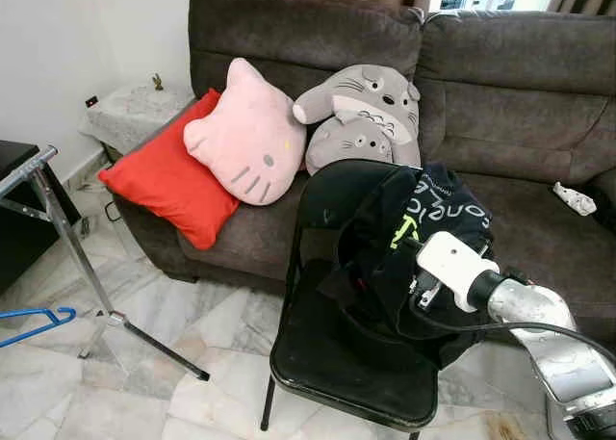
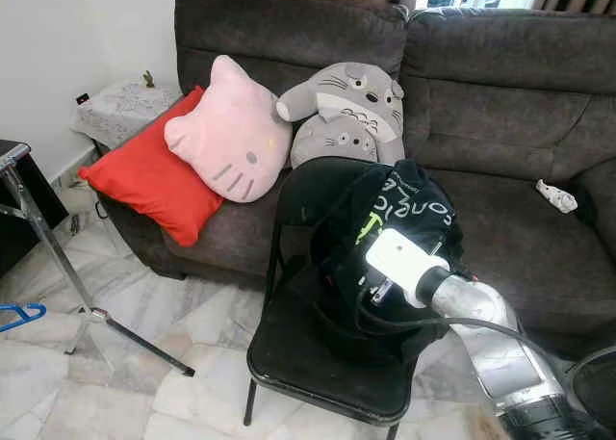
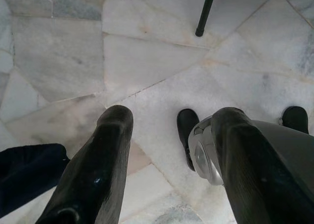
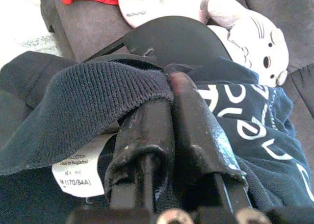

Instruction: Hang hanger

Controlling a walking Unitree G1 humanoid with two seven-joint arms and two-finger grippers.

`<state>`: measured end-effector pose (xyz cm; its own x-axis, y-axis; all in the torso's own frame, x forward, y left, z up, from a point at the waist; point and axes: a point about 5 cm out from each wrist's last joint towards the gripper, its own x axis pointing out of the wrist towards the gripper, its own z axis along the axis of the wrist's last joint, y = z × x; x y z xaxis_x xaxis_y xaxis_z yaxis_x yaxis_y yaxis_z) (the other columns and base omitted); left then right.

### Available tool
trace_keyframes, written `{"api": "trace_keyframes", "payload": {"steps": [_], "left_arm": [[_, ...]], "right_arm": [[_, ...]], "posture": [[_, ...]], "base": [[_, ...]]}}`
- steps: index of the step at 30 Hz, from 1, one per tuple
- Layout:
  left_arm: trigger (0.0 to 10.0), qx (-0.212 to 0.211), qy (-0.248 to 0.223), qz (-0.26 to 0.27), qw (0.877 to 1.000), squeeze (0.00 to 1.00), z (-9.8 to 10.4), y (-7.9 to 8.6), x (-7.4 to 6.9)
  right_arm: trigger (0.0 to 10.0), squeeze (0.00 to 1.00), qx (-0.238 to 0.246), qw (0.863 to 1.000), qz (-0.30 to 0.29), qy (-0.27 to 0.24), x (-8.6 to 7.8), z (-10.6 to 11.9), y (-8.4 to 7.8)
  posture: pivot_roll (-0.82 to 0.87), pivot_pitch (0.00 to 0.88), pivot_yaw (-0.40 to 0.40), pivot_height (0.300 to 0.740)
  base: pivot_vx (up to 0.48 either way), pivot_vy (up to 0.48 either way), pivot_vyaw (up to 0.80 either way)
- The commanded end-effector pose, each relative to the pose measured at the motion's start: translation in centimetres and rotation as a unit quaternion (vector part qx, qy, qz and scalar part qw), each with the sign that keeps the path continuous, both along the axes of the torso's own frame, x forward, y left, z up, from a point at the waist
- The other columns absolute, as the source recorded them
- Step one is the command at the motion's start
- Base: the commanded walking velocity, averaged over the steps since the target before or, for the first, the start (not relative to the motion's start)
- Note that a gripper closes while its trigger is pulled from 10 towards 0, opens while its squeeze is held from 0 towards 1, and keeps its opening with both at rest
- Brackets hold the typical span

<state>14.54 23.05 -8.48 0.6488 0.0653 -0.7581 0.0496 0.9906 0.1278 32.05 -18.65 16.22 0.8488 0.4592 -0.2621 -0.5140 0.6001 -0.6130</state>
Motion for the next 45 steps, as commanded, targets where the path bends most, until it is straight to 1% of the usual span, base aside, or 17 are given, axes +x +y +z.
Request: {"api": "trace_keyframes", "payload": {"steps": [1,5,6,7,8,15,16,18,21,23,25,32,33,34,35,41,45], "left_arm": [[10.0,0.003,0.018,-0.008,1.0,0.0,-0.3,0.0,-0.7],[10.0,0.003,0.019,-0.007,1.0,0.0,-0.4,-0.1,-0.7],[10.0,0.002,0.019,-0.007,1.0,0.0,-0.4,-0.1,-0.7],[10.0,0.002,0.019,-0.007,1.0,0.0,-0.4,-0.1,-0.7],[10.0,0.002,0.019,-0.008,1.0,0.0,-0.4,-0.1,-0.8],[10.0,0.001,0.018,-0.007,1.0,0.0,-0.4,-0.2,-0.8],[10.0,0.002,0.019,-0.007,1.0,0.0,-0.4,-0.1,-0.8],[10.0,0.001,0.02,-0.007,1.0,0.0,-0.4,-0.1,-0.8],[10.0,0.0,0.02,-0.008,1.0,0.0,-0.4,-0.2,-0.8],[10.0,-0.001,0.021,-0.009,1.0,0.0,-0.4,-0.2,-0.8],[10.0,-0.001,0.021,-0.01,1.0,0.0,-0.4,-0.2,-0.8],[10.0,0.0,0.022,-0.011,1.0,0.0,-0.4,-0.1,-0.8],[10.0,0.0,0.022,-0.012,1.0,0.0,-0.4,-0.1,-0.8],[10.0,0.0,0.022,-0.012,1.0,0.0,-0.4,-0.1,-0.8],[10.0,0.0,0.021,-0.013,1.0,0.0,-0.4,-0.1,-0.7],[10.0,-0.001,0.022,-0.014,1.0,0.0,-0.4,-0.2,-0.7],[10.0,-0.001,0.022,-0.014,1.0,0.0,-0.4,-0.2,-0.7]], "right_arm": [[10.0,0.0,-0.008,1.0,0.01,-0.001,-0.1,-0.1,0.5],[10.0,0.0,-0.008,1.0,0.017,0.005,-0.1,-0.6,1.0],[10.0,0.54,-0.006,1.0,0.019,0.006,-0.1,-0.7,1.1],[10.0,0.54,-0.005,1.0,0.02,0.007,0.0,-0.7,1.2],[10.0,1.0,-0.005,1.0,0.022,0.007,0.0,-0.8,1.3],[10.0,1.0,-0.028,0.999,0.028,0.008,0.0,-0.9,1.3],[10.0,1.0,-0.044,0.998,0.033,0.008,-0.1,-0.9,1.2],[10.0,1.0,-0.053,0.998,0.035,0.009,-0.1,-0.9,1.2],[10.0,1.0,-0.061,0.997,0.047,0.016,-0.5,-1.0,1.3],[10.0,1.0,-0.069,0.995,0.072,0.03,-1.2,-1.3,1.7],[10.0,1.0,-0.074,0.993,0.082,0.035,-1.5,-1.4,1.8],[10.0,1.0,-0.083,0.992,0.091,0.026,-1.9,-0.7,1.7],[10.0,0.86,-0.083,0.992,0.094,0.025,-2.0,-0.4,1.8],[10.0,0.86,-0.083,0.992,0.094,0.025,-2.0,-0.4,1.8],[10.0,0.0,-0.084,0.991,0.098,0.025,-2.2,-0.2,1.8],[10.0,0.0,-0.091,0.991,0.1,0.026,-2.7,0.5,1.3],[10.0,0.0,-0.1,0.989,0.104,0.036,-3.3,0.6,0.9]], "posture": [[-0.08,0.068,0.0,0.74],[-0.08,0.068,0.0,0.74],[-0.08,0.069,0.0,0.74],[-0.08,0.069,0.0,0.74],[-0.08,0.069,-0.001,0.74],[-0.08,0.071,-0.002,0.74],[-0.08,0.071,-0.002,0.74],[-0.08,0.071,-0.002,0.74],[-0.08,0.072,-0.001,0.74],[-0.08,0.071,0.0,0.74],[-0.09,0.072,0.002,0.74],[-0.09,0.073,0.005,0.74],[-0.09,0.073,0.005,0.74],[-0.09,0.073,0.005,0.74],[-0.09,0.073,0.006,0.74],[-0.1,0.073,0.007,0.74],[-0.1,0.073,0.006,0.74]], "base": [[0.0,0.0,0.0],[0.0,0.0,0.0],[0.0,0.0,0.0],[0.0,0.0,0.0],[0.0,0.0,0.0],[0.0,0.0,0.0],[0.0,0.0,0.0],[0.0,0.0,0.0],[0.0,0.0,0.0],[0.0,0.0,0.0],[0.0,0.0,0.0],[0.0,0.0,0.0],[0.0,0.0,0.0],[0.0,0.0,0.0],[0.0,0.0,0.0],[0.0,0.0,0.0],[0.0,0.0,0.0]]}}
